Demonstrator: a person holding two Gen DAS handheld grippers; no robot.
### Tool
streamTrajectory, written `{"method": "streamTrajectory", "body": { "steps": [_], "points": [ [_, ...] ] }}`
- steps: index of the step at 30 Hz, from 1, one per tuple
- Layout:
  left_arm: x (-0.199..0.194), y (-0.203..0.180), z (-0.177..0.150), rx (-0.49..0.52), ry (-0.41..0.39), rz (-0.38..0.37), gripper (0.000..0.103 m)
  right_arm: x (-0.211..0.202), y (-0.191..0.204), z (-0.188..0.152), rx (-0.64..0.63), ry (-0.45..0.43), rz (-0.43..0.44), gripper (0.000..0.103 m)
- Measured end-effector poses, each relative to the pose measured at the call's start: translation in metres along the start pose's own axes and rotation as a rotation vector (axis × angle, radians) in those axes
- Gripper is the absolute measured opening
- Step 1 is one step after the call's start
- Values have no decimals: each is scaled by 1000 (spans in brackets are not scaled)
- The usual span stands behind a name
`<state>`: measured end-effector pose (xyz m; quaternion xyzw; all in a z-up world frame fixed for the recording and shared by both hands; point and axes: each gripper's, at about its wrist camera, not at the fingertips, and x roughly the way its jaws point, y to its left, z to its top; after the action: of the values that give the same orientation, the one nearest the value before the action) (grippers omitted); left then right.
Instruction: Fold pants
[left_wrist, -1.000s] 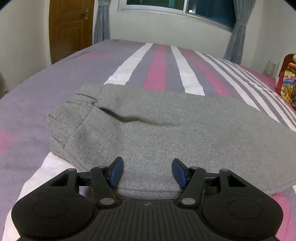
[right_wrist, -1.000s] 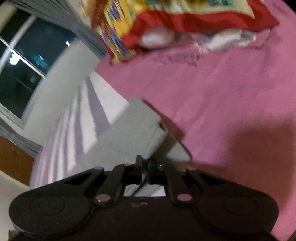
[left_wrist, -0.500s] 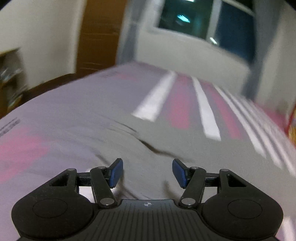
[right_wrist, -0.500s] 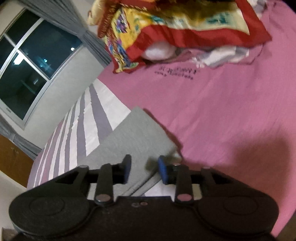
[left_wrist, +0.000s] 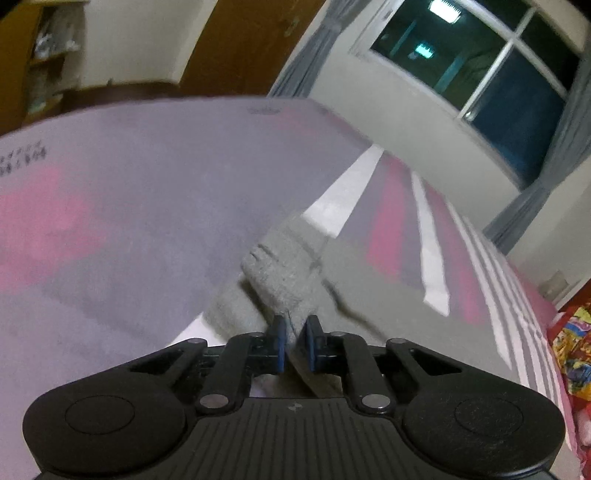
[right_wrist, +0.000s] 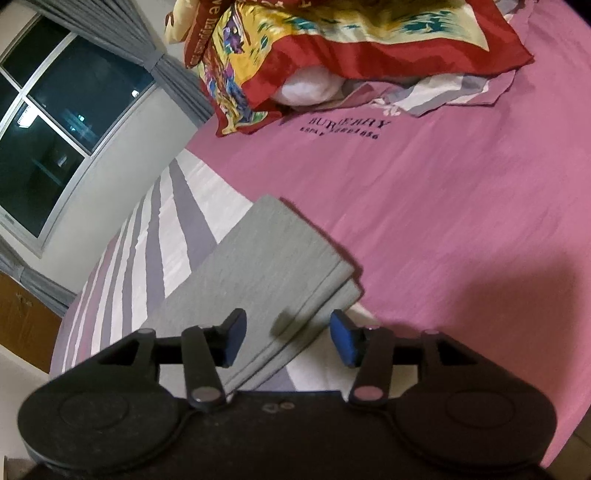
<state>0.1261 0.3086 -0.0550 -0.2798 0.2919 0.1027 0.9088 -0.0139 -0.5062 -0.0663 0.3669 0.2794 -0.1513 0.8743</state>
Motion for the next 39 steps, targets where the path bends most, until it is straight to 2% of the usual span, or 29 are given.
{"method": "streamTrajectory", "body": {
  "steps": [2,4,6,9,14,16,19,20,22,24,28,31,35,37,39],
  "points": [
    [-1,-14,-2,86,-5,48,12,0,1,0,2,-2,-3,51],
    [0,-19,-2,121,-12,21,12,1,1,1,3,-4,-5,51],
    [6,-11,0,81,12,-3,13,3,1,0,0,-2,-10,52],
    [18,10,4,-40,76,-26,23,6,1,-1,1,5,-16,53],
    [34,26,1,-160,101,-73,24,7,1,-1,2,7,-14,55],
    [35,21,2,-135,81,-86,20,7,1,-1,5,8,-14,55],
    [18,11,15,-62,-14,-135,18,6,0,-1,12,6,-13,55],
    [22,7,16,-9,-3,-94,18,5,0,0,8,3,-15,55],
    [36,3,11,68,83,6,19,5,0,0,5,2,-22,55],
    [40,2,5,111,114,23,19,5,-2,0,19,3,-19,55],
    [16,6,-7,62,76,12,22,0,-5,-1,26,-12,-9,55],
    [-7,7,-19,48,-3,33,22,-2,-10,-2,42,-9,3,55],
    [-19,1,-24,45,-82,8,22,-3,-19,-1,97,-7,35,55],
    [-12,-10,-28,87,-62,21,22,-2,-23,-2,131,-3,56,56],
    [6,-20,-32,162,30,130,25,0,-27,-3,162,1,81,56]
  ]
}}
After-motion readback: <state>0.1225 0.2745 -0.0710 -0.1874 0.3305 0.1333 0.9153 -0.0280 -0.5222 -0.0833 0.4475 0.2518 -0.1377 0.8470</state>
